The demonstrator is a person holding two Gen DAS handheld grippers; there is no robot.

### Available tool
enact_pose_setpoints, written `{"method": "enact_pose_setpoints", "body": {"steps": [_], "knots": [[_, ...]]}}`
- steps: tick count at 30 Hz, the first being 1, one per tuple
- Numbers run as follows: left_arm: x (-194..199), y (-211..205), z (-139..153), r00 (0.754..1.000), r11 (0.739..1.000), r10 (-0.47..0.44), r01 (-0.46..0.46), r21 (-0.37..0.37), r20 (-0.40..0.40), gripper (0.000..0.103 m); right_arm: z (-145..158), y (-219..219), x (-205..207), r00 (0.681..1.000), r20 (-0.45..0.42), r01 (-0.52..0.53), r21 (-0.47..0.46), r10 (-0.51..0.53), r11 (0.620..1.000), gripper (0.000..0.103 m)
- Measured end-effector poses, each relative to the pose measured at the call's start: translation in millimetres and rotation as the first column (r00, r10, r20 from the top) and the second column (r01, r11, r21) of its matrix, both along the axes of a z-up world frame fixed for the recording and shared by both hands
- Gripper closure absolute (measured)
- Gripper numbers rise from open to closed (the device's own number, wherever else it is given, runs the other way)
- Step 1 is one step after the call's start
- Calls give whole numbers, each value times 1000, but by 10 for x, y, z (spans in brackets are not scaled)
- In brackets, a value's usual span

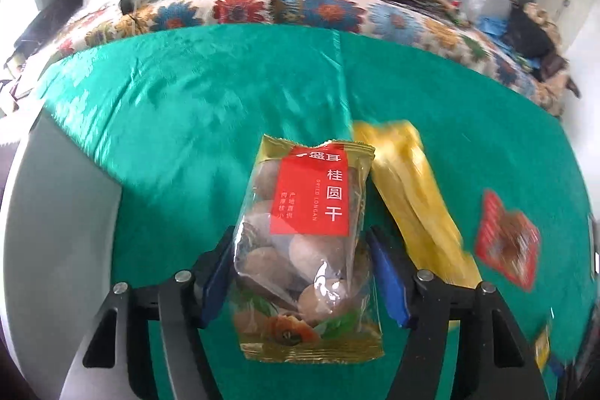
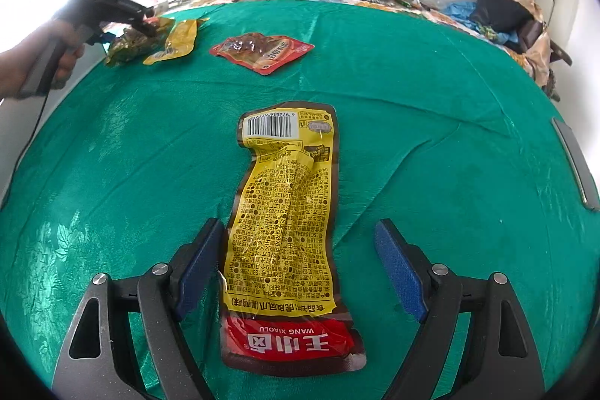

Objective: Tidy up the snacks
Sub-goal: 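Grasp the clear longan bag with the red label with the left tool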

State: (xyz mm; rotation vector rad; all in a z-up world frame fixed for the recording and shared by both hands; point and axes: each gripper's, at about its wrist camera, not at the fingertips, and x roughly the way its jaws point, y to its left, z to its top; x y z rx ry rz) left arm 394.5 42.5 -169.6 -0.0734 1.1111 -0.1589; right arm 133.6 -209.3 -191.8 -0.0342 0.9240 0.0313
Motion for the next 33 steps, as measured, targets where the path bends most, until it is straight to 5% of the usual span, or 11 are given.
{"method": "enact_pose_setpoints", "body": {"steps": [5,10,13,19,23,33], "knots": [[-1117,-220,118,994,994,-111,111,4,-18,37,-2,-4,-4,1000,0,-1,-1,1,1000,19],[-2109,-428,90,995,991,-94,90,-103,-38,36,-2,-4,-4,1000,0,-1,-1,1,1000,19],[-2430,-564,31,995,991,-101,102,-81,13,23,-2,-4,-4,1000,0,-1,-1,1,1000,19],[-2485,-549,-151,993,994,-112,113,-9,45,2,-3,-3,-4,1000,0,-1,-1,1,1000,19],[-2472,-629,-236,979,980,-171,157,124,113,0,-2,-2,-5,1000,0,-1,0,1,1000,18],[-2489,-573,-250,971,982,-172,156,107,164,0,-2,-2,-5,1000,0,-1,-1,1,1000,18]]}}
